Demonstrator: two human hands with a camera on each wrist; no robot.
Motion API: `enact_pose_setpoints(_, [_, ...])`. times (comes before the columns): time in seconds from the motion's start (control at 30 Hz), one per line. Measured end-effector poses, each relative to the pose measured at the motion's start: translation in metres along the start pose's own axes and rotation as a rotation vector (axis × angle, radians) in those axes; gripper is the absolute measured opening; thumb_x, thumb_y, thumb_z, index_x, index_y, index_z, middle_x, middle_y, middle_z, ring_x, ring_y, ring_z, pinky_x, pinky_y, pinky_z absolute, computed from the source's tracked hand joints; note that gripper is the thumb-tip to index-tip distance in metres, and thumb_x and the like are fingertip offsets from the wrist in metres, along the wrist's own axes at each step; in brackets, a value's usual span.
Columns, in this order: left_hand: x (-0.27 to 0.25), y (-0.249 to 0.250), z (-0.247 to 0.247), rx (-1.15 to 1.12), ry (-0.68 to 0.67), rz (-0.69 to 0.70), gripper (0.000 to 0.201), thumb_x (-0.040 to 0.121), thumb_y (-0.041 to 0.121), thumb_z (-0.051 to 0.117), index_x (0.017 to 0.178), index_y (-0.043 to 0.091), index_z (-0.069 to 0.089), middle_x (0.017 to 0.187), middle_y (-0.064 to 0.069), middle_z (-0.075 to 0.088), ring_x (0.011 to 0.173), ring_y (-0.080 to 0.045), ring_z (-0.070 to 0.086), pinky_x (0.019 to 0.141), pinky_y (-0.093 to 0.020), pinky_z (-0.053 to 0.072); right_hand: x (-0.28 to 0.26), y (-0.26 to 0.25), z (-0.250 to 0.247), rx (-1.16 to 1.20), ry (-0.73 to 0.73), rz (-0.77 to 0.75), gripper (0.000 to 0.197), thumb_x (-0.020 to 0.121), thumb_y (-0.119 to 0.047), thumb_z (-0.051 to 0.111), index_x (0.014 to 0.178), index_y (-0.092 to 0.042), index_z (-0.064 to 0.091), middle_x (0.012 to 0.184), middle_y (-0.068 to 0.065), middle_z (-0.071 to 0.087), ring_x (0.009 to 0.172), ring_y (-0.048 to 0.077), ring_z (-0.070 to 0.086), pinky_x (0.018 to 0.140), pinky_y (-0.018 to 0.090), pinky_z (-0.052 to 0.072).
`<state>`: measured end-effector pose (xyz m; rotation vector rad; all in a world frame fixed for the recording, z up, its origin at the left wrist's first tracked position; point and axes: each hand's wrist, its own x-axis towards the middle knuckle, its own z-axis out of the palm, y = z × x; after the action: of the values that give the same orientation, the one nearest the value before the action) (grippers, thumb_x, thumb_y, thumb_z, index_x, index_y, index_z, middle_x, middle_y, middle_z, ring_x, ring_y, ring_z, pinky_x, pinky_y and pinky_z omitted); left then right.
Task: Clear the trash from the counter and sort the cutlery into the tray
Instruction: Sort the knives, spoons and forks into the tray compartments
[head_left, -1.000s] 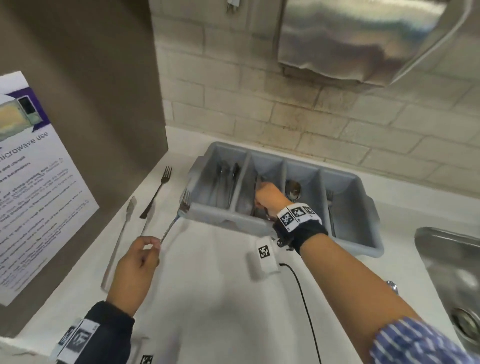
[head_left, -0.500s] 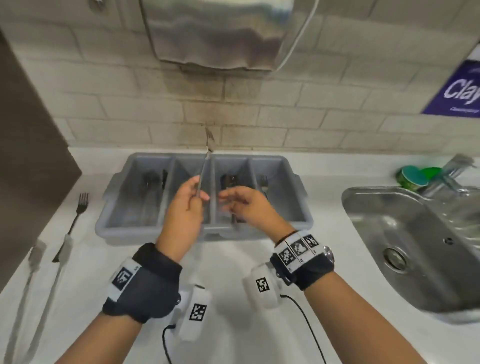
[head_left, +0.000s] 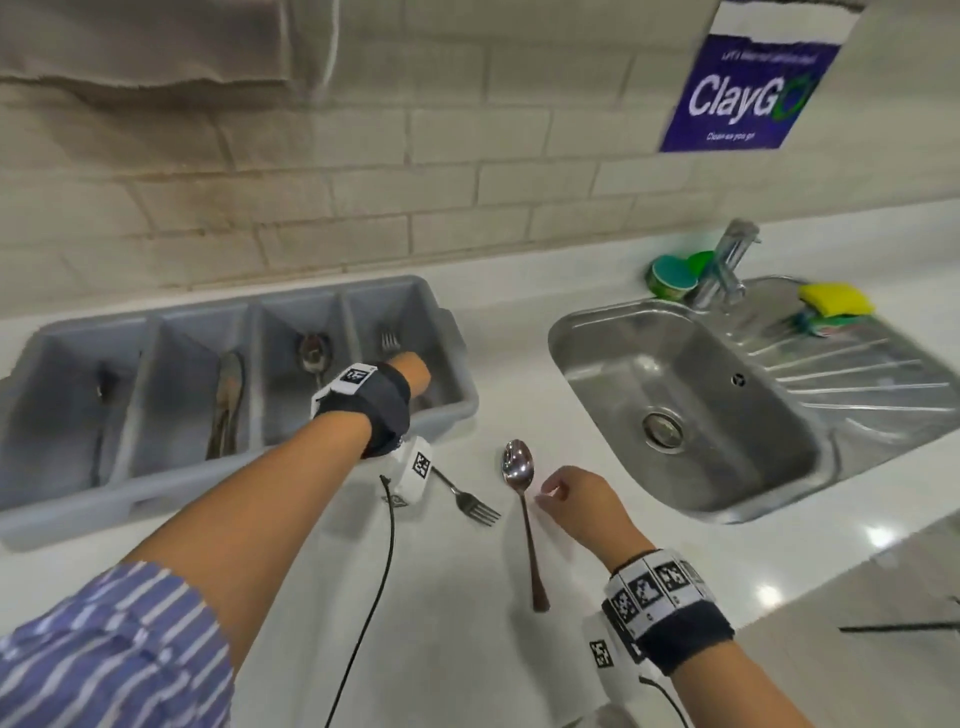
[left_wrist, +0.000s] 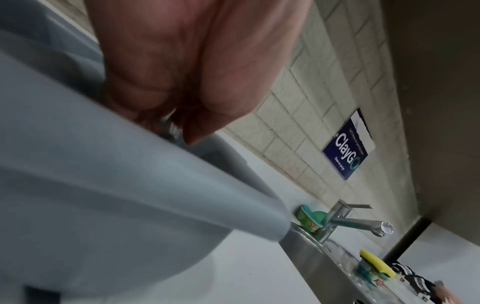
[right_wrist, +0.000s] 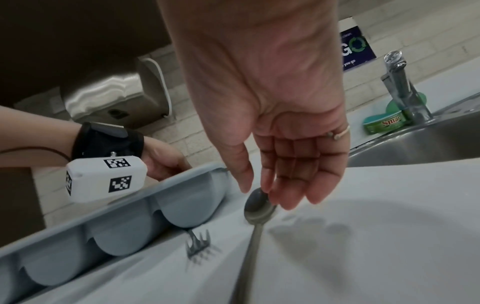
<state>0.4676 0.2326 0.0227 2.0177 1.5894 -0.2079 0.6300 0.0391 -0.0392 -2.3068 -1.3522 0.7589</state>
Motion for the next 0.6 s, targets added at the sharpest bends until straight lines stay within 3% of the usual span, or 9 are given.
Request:
enact_pose_setpoints(0.07, [-0.002,0.001,0.004,-0.202,0.072,0.004,0.038,0.097,0.003,0.036,0.132,-0.005,0.047,0.140,-0.020,0.050,0.129,-0.035,0.047,0.108,-0.038,0.039,0.003,0.005,0.002,-0.051,-0.032,0.014,0.012,0.081,-0.029,0.065,0.079,-0.021,0.056,0.078,-0.004,0.055,0.076,0.015,0.051,0.055,0.018,0.034])
enact_pose_setpoints(0.1, [-0.007,0.000,0.004,-0.319,0.176,-0.004,0.040,0.095,0.001,0.037,0.133,-0.004,0.046,0.140,-0.022,0.048,0.129,-0.037,0.046,0.108,-0.040,0.038,0.005,0.006,0.004,-0.059,-0.036,0.018,0.014,0.080,-0.032,0.066,0.078,-0.020,0.057,0.080,-0.003,0.056,0.076,0.014,0.051,0.056,0.020,0.035])
enact_pose_setpoints(0.17, [-0.030,-0.004,0.006,-0.210,0.431,0.155,0.045,0.086,-0.005,0.041,0.130,0.003,0.050,0.138,-0.020,0.047,0.128,-0.036,0.042,0.109,-0.039,0.034,0.007,0.005,0.006,-0.069,-0.051,0.044,0.022,0.078,-0.037,0.067,0.075,-0.017,0.057,0.077,-0.003,0.056,0.073,0.015,0.052,0.053,0.020,0.035])
enact_pose_setpoints(0.23, [-0.058,-0.005,0.021,-0.145,0.542,0.364,0.041,0.080,-0.008,0.043,0.115,0.007,0.059,0.127,-0.014,0.052,0.121,-0.031,0.043,0.104,-0.033,0.034,0.009,0.003,0.010,-0.095,-0.088,0.069,0.030,0.076,-0.041,0.069,0.067,-0.018,0.052,0.067,-0.005,0.052,0.068,0.017,0.052,0.049,0.018,0.033])
enact_pose_setpoints(0.27, [-0.069,-0.006,0.031,-0.105,0.508,0.475,0.037,0.081,-0.007,0.044,0.110,0.009,0.061,0.122,-0.011,0.054,0.118,-0.027,0.044,0.101,-0.031,0.035,0.011,0.002,0.013,-0.111,-0.103,0.073,0.033,0.075,-0.042,0.070,0.063,-0.019,0.049,0.064,-0.005,0.050,0.066,0.017,0.051,0.048,0.020,0.033])
enact_pose_setpoints(0.33, [-0.086,-0.010,0.056,0.064,0.282,0.585,0.035,0.084,-0.004,0.043,0.107,0.011,0.063,0.119,-0.007,0.058,0.117,-0.022,0.047,0.100,-0.032,0.040,0.013,0.000,0.017,-0.153,-0.118,0.075,0.036,0.074,-0.040,0.070,0.060,-0.019,0.046,0.065,-0.003,0.052,0.066,0.019,0.052,0.052,0.024,0.036])
enact_pose_setpoints(0.43, [-0.080,-0.027,0.087,0.297,0.003,0.541,0.042,0.085,-0.007,0.041,0.122,0.008,0.057,0.131,-0.011,0.053,0.123,-0.028,0.045,0.104,-0.041,0.040,0.013,-0.002,0.019,-0.155,-0.122,0.075,0.033,0.075,-0.029,0.069,0.056,-0.017,0.045,0.067,0.000,0.054,0.066,0.021,0.053,0.051,0.023,0.036])
enact_pose_setpoints(0.5, [-0.073,-0.034,0.098,0.417,-0.052,0.470,0.046,0.088,-0.007,0.038,0.131,0.002,0.046,0.143,-0.015,0.042,0.131,-0.030,0.039,0.110,-0.044,0.034,0.013,-0.003,0.017,-0.118,-0.127,0.087,0.029,0.074,-0.022,0.066,0.055,-0.012,0.047,0.061,0.002,0.052,0.057,0.020,0.050,0.047,0.022,0.033])
enact_pose_setpoints(0.6, [-0.068,-0.036,0.102,0.434,0.000,0.429,0.039,0.088,-0.007,0.037,0.124,-0.001,0.051,0.133,-0.018,0.049,0.123,-0.032,0.046,0.106,-0.042,0.038,0.008,-0.002,0.009,-0.011,-0.135,0.115,0.029,0.070,-0.021,0.063,0.049,-0.011,0.044,0.051,0.007,0.052,0.046,0.023,0.047,0.049,0.024,0.038])
